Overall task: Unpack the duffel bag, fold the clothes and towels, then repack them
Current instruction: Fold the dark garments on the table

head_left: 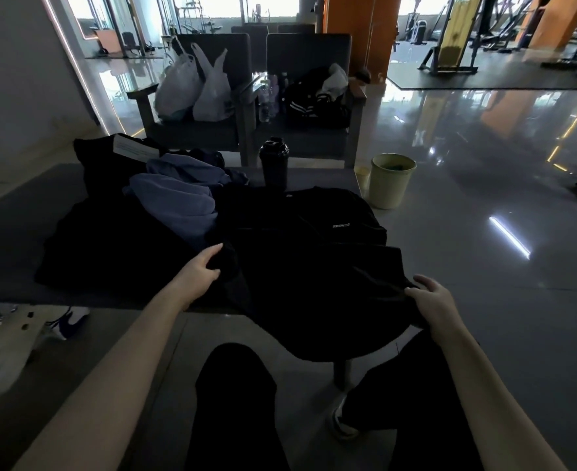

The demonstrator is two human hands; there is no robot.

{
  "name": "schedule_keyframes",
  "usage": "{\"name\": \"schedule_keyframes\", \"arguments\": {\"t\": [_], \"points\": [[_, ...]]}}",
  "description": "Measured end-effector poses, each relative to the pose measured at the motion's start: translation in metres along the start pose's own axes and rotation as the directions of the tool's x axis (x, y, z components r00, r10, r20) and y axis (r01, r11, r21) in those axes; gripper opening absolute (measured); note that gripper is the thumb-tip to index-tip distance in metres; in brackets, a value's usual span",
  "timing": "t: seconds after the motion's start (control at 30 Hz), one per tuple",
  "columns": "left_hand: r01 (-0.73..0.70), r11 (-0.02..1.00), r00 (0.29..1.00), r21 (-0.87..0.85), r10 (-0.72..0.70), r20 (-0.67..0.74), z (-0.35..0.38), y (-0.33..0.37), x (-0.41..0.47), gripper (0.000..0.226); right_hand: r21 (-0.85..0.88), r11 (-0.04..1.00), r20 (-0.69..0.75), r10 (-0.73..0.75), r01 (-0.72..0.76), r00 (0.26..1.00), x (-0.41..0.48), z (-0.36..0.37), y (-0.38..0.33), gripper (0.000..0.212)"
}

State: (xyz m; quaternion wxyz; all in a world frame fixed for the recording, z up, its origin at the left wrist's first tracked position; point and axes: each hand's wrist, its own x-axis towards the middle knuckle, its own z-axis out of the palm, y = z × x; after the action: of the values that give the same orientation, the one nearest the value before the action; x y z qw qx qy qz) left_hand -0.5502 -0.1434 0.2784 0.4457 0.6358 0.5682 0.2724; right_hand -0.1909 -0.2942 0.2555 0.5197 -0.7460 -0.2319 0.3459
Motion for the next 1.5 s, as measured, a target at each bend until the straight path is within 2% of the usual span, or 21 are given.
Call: {"name": "schedule_keyframes", "arguments": {"t": [0.13, 0.27, 0.4, 0.47, 0.53, 0.6, 0.67, 0.77, 0.8, 0.9, 0.97, 1.07, 1.2, 1.33, 1.5], "points": [[-0.026, 0.996, 0.997, -0.084, 0.032, 0.071, -0.018, 0.008, -0.033, 0.057, 0.179, 0.984, 0.081, -0.016, 0.001, 0.997, -0.026, -0.003, -0.011, 0.022], [0.110, 0.989, 0.957, -0.099, -0.079, 0.280, -0.028, 0.012, -0.064, 0.056, 0.381, 0.917, 0.289, 0.004, -0.119, 0.957, -0.046, -0.007, -0.020, 0.037], [0.050, 0.997, 0.923, -0.060, -0.023, 0.384, -0.029, 0.007, -0.081, 0.062, 0.453, 0.887, 0.417, -0.127, -0.085, 0.900, -0.063, -0.011, -0.017, 0.059], [-0.016, 0.999, 0.925, -0.046, 0.032, 0.378, -0.027, 0.005, -0.088, 0.057, 0.402, 0.916, 0.448, -0.208, 0.012, 0.870, -0.068, -0.012, -0.011, 0.062], [-0.096, 0.995, 0.956, -0.012, 0.096, 0.279, -0.023, 0.007, -0.091, 0.052, 0.166, 0.954, 0.373, -0.295, 0.250, 0.879, -0.069, -0.012, -0.006, 0.058], [-0.148, 0.988, 0.980, 0.035, 0.142, 0.138, -0.019, 0.012, -0.091, 0.048, -0.103, 0.888, 0.256, -0.412, 0.448, 0.875, -0.065, -0.012, -0.003, 0.054], [-0.214, 0.970, 0.977, 0.112, 0.214, 0.012, -0.017, 0.014, -0.089, 0.038, -0.246, 0.810, 0.161, -0.508, 0.533, 0.846, -0.060, -0.013, 0.001, 0.048], [-0.271, 0.956, 0.957, 0.110, 0.280, -0.080, -0.017, 0.012, -0.083, 0.013, -0.276, 0.768, 0.059, -0.586, 0.578, 0.808, -0.052, -0.020, 0.004, 0.044], [-0.279, 0.957, 0.955, 0.081, 0.285, -0.082, -0.017, 0.012, -0.082, 0.003, -0.267, 0.767, 0.029, -0.599, 0.584, 0.800, -0.051, -0.022, 0.004, 0.038], [-0.301, 0.953, 0.951, -0.017, 0.299, -0.080, -0.019, 0.013, -0.080, 0.011, -0.208, 0.815, -0.068, -0.564, 0.541, 0.823, -0.046, -0.028, 0.002, 0.014], [-0.256, 0.964, 0.965, -0.069, 0.251, -0.077, -0.018, 0.013, -0.081, 0.017, -0.129, 0.868, -0.079, -0.490, 0.479, 0.868, -0.036, -0.035, 0.005, 0.020], [-0.194, 0.981, 0.980, -0.023, 0.193, -0.049, -0.015, 0.010, -0.078, 0.030, -0.070, 0.917, -0.084, -0.399, 0.394, 0.913, -0.020, -0.043, 0.011, 0.044], [-0.163, 0.987, 0.983, 0.013, 0.163, -0.080, -0.007, 0.006, -0.072, 0.032, -0.075, 0.945, -0.147, -0.327, 0.320, 0.933, -0.009, -0.045, 0.013, 0.043], [-0.117, 0.986, 0.976, 0.120, 0.137, -0.171, -0.003, 0.002, -0.057, 0.036, -0.168, 0.931, -0.175, -0.353, 0.325, 0.919, 0.002, -0.046, 0.010, 0.038], [-0.061, 0.996, 0.942, 0.064, 0.079, -0.325, -0.003, -0.004, -0.032, 0.038, -0.183, 0.938, -0.202, -0.328, 0.294, 0.923, 0.021, -0.044, 0.003, 0.032]]}}
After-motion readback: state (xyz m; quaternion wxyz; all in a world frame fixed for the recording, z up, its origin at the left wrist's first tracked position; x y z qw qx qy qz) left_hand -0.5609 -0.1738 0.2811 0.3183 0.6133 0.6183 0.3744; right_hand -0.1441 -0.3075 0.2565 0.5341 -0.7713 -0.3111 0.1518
